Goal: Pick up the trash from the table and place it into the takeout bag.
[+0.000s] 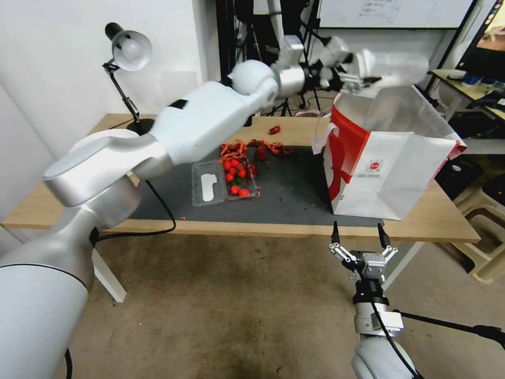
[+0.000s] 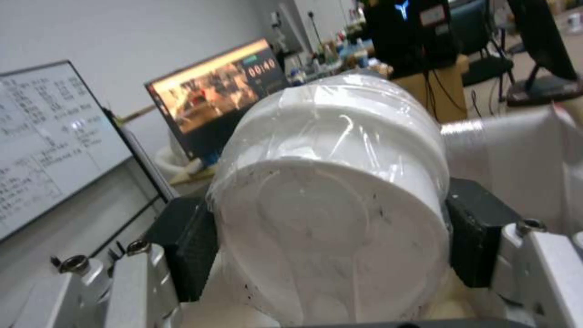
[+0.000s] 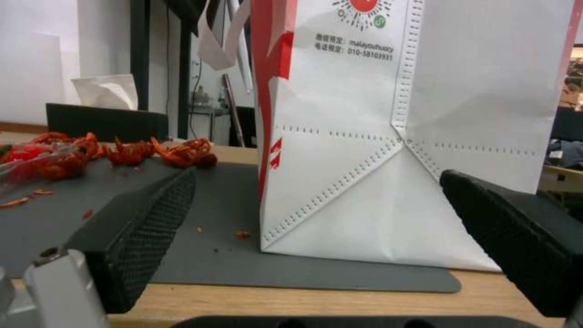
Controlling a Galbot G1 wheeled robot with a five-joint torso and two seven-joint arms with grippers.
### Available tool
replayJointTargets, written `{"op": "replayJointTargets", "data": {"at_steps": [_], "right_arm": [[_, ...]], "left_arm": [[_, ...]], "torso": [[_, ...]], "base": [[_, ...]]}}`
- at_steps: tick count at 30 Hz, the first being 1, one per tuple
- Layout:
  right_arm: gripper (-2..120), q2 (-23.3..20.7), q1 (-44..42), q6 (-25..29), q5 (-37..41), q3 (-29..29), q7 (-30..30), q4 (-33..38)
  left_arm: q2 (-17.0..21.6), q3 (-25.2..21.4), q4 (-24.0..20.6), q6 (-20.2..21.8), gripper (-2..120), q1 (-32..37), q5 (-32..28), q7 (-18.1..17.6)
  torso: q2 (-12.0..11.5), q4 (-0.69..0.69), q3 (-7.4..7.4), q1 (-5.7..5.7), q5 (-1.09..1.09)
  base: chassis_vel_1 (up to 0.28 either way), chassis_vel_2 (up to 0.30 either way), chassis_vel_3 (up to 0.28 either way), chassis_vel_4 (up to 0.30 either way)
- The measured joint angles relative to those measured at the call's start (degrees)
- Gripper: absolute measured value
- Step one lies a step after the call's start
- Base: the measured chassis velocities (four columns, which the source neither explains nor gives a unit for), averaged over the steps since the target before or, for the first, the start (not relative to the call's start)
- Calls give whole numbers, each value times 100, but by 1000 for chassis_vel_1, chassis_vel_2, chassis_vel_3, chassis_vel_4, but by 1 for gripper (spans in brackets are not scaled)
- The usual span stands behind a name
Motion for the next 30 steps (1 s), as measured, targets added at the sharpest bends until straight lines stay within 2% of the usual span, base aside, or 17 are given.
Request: {"op": "replayJointTargets", "data": {"at_steps": [5, 6, 8, 11, 13, 30], "right_arm": [[100, 18, 0, 2, 0, 0, 2, 1], [100, 23, 0, 3, 0, -1, 3, 1], [100, 25, 0, 4, -2, -3, 3, 0], [100, 28, 2, 5, -7, -13, 3, -2], [100, 28, 4, 5, -8, -14, 3, -2], [100, 25, 2, 2, -26, -20, 4, -1]], "left_arm": [[27, 136, -9, -1, 73, 41, 17, -35], [38, 144, -35, -2, 79, 62, 19, -75], [46, 144, -53, -5, 83, 71, 19, -112], [81, 108, -76, -9, 97, 86, 17, -147], [95, 90, -83, -11, 99, 93, 15, -154], [280, -421, -269, -23, 100, 204, -27, -377]], "torso": [[0, 2, 0, 0, -1], [0, 2, 0, 0, -1], [0, 0, 0, 0, -1], [1, 1, 0, 0, -1], [1, 1, 0, 0, 0], [1, -1, 0, 0, -1]], "base": [[0, 0, 0, 0], [0, 0, 0, 0], [0, 0, 0, 0], [0, 0, 0, 0], [0, 0, 0, 0], [0, 0, 0, 0]]}}
